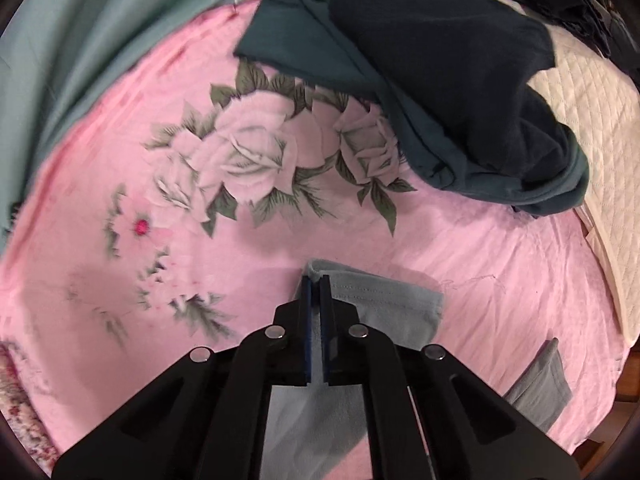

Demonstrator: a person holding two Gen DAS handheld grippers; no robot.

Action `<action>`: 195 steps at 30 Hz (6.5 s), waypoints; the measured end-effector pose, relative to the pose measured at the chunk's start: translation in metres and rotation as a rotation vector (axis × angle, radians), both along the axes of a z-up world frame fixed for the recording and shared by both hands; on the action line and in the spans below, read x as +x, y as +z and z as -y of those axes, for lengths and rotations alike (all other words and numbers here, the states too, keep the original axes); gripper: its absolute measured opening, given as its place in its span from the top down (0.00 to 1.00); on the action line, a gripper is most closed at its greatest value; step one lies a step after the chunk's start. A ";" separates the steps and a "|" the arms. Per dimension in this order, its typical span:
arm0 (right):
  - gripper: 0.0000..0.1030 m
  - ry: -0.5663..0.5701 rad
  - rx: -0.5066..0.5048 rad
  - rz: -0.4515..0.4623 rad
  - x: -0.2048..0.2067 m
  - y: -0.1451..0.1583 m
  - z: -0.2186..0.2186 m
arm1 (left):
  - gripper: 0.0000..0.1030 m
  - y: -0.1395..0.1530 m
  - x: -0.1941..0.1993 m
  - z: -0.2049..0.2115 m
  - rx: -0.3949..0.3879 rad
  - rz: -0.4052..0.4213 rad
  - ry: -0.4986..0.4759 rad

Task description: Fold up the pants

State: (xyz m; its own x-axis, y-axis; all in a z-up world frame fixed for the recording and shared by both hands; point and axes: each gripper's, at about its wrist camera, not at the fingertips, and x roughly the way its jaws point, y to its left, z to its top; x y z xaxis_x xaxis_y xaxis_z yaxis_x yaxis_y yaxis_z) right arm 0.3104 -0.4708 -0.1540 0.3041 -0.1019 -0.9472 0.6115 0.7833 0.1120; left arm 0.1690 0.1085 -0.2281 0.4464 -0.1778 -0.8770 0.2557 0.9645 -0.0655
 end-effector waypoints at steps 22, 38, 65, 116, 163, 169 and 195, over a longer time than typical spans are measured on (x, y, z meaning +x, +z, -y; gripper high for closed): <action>0.86 -0.040 0.314 0.178 -0.304 -0.056 0.116 | 0.02 -0.004 0.021 0.017 0.090 -0.107 0.095; 0.49 0.491 0.046 0.182 -0.184 -0.032 0.068 | 0.02 0.037 0.005 0.051 0.201 -0.048 0.143; 0.85 0.394 0.160 0.192 -0.205 -0.039 0.106 | 0.02 0.076 -0.013 0.141 0.128 0.016 0.031; 0.95 0.549 -0.025 0.102 -0.178 -0.043 0.081 | 0.02 0.084 -0.028 0.138 0.116 0.000 0.097; 0.59 1.466 0.562 -0.168 0.012 -0.081 -0.363 | 0.03 -0.002 -0.030 0.129 -0.002 0.007 -0.087; 0.57 1.564 0.575 -0.235 0.011 -0.085 -0.373 | 0.03 -0.003 -0.029 0.131 0.004 0.004 -0.084; 0.50 0.979 1.206 -0.153 0.061 -0.130 -0.334 | 0.03 -0.005 -0.023 0.131 0.031 -0.005 -0.065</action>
State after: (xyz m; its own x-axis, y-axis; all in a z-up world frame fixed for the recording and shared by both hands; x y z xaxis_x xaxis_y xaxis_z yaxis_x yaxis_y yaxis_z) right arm 0.3717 -0.1368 -0.2838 -0.3082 0.8857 -0.3473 -0.0005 0.3649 0.9310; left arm 0.1463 -0.0227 -0.2333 0.4302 -0.1789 -0.8848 0.3175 0.9475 -0.0372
